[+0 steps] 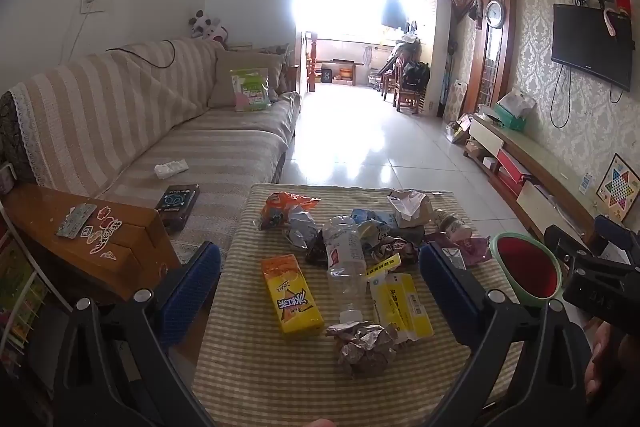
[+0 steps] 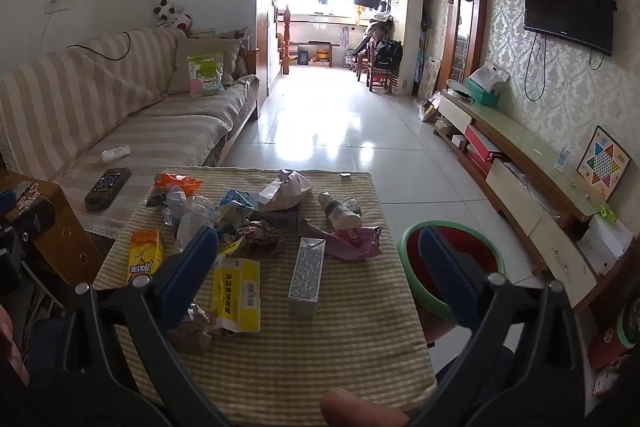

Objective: Collect trash

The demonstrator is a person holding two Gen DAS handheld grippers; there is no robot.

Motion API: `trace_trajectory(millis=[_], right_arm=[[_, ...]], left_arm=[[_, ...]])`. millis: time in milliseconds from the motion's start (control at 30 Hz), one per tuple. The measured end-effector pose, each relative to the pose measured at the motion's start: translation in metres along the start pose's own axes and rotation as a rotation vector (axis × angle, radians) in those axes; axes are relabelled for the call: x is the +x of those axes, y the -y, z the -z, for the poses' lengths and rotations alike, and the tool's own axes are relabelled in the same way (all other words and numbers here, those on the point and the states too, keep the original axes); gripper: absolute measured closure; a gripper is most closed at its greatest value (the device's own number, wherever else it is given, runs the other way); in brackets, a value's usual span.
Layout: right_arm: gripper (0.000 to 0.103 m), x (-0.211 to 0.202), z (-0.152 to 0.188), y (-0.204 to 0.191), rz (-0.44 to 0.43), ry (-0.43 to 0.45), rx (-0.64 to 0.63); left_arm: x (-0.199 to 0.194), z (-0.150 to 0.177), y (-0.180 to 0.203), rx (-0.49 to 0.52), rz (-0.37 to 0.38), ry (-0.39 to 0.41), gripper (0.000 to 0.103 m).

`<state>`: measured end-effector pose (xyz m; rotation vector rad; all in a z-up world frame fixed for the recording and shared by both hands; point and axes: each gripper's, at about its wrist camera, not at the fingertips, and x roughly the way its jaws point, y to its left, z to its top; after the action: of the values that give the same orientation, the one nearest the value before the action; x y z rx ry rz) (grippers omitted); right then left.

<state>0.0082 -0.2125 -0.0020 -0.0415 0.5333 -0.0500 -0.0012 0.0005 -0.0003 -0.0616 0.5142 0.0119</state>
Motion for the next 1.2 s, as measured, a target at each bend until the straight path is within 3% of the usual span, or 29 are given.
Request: trace_trajectory(millis=[100, 233, 1200], right_arm=[[0.003, 0.002, 0.002, 0.001, -0.007, -0.008, 0.006], [0.003, 0.003, 0.003, 0.0, -0.01, -0.01, 0.006], [0.003, 0.0, 0.0, 0.003, -0.023, -0.024, 0.024]], left_arm=[[-0.003, 0.002, 0.012, 0.041, -0.022, -0.003, 0.008], [0.001, 0.0, 0.005, 0.003, 0.001, -0.015, 0.008], [-0.001, -0.001, 0.004, 0.0, 0.03, 0.001, 0.008]])
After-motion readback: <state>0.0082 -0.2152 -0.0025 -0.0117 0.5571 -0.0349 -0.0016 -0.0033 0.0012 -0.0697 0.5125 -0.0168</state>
